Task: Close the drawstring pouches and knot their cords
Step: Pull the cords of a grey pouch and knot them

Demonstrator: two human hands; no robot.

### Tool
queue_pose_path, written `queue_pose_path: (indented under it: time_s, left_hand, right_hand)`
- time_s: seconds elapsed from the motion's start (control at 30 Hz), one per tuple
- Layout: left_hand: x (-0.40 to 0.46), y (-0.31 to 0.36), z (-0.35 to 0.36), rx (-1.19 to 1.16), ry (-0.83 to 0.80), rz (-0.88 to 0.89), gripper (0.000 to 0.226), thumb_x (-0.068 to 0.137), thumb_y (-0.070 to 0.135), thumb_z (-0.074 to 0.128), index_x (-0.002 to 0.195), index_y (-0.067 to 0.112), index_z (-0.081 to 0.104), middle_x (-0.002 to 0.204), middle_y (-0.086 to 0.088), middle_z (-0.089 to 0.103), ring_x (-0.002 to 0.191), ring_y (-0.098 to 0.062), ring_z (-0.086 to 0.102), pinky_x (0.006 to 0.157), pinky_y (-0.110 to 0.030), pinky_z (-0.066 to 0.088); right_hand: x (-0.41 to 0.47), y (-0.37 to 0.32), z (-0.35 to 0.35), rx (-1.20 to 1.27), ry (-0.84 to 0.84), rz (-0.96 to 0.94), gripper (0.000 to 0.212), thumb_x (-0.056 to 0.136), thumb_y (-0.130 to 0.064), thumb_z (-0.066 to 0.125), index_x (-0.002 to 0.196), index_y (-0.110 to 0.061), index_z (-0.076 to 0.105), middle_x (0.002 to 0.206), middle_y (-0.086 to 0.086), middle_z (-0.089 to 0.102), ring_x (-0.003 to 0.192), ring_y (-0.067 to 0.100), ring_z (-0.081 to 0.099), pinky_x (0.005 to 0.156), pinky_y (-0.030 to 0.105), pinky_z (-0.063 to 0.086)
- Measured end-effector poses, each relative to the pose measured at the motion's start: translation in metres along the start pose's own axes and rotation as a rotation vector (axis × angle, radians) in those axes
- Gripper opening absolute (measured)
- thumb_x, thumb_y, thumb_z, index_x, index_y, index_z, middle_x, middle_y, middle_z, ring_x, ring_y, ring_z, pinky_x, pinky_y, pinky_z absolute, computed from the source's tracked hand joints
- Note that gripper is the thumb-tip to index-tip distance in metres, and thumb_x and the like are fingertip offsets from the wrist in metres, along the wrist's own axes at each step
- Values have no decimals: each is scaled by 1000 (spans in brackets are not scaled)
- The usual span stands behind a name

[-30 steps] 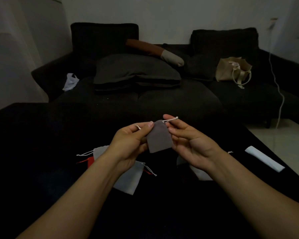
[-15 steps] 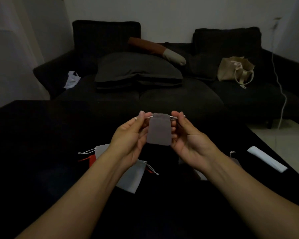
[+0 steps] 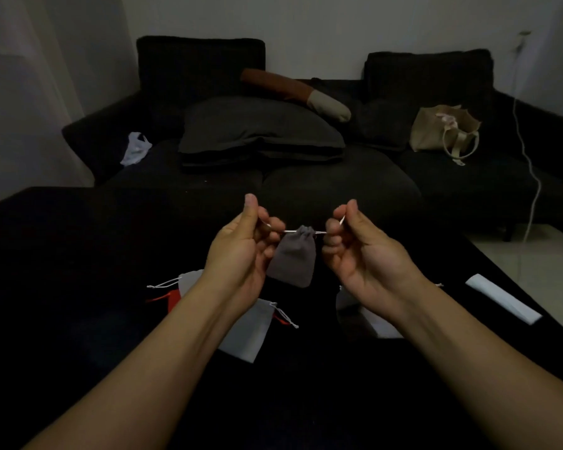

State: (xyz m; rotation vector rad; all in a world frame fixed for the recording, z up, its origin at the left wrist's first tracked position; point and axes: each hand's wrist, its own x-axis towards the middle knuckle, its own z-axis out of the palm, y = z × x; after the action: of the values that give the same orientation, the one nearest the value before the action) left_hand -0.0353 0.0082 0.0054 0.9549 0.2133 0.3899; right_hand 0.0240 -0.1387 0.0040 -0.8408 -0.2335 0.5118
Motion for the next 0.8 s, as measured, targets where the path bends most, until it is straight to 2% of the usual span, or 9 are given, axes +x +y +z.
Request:
queue_pose_path:
  time_s: [0.07,0.17,0.23,0.3,0.4,0.5,0.6,0.73,0.8]
  left_hand:
    - [-1,-1,1,71,-20,26,38,99,44,46,71,19,52,50,7,47,44,-5,40,43,-15,36]
    - [-4,-5,3,136,-63,13,36,90,47,54,82,12,63,54,5,48,48,-5,44,48,-16,41]
    - [-8,-8,4,149,-126,4,38,79,44,60,97,12,69,66,5,62,62,-6,59,59,-18,52]
    - [-10,-12,4,133,-191,13,37,74,28,65,107,13,69,88,3,75,84,-10,70,73,-18,57]
    - [-11,-14,5,99,-223,-20,40,75,14,65,115,12,67,111,-4,75,106,-14,70,84,-22,57]
    - [-11,-15,4,40,-225,-78,30,88,6,57,117,11,65,113,-5,74,104,-15,71,81,-22,58]
    - [-11,-15,3,57,-212,-118,25,98,4,49,112,12,67,107,-4,76,88,-10,72,79,-21,59]
    - [-11,-14,4,50,-173,-109,20,90,12,60,108,12,68,90,-2,77,67,-5,68,57,-16,54]
    - [-11,-15,2,36,-190,-117,25,80,18,65,104,10,70,86,-6,75,69,-11,71,59,-21,56]
  right_hand:
    - [-1,1,2,-46,-55,-18,25,93,-31,52,80,-13,62,63,1,52,52,8,47,51,18,43]
    - [-3,3,2,-103,-74,-23,26,92,-34,51,84,-13,64,61,1,48,54,10,46,55,20,43]
    - [-3,4,2,-59,-53,2,26,94,-35,51,89,-13,64,60,1,48,54,10,47,56,21,45]
    - [-2,4,1,31,-12,27,26,97,-35,50,93,-13,62,59,0,48,52,9,47,54,20,44]
    - [-1,4,0,105,21,36,25,98,-35,51,95,-13,62,58,0,46,51,8,46,51,19,42]
    - [-2,2,0,97,41,23,26,98,-35,51,95,-12,63,58,0,46,52,8,44,58,19,43]
    - [-4,1,1,71,34,36,26,98,-35,51,97,-11,63,60,1,46,52,9,48,67,25,51]
    - [-5,4,4,63,6,64,26,99,-32,50,97,-10,63,60,2,46,49,10,52,60,31,57]
    - [-4,6,4,18,-14,62,26,97,-31,52,94,-10,66,62,3,47,54,10,50,63,28,54]
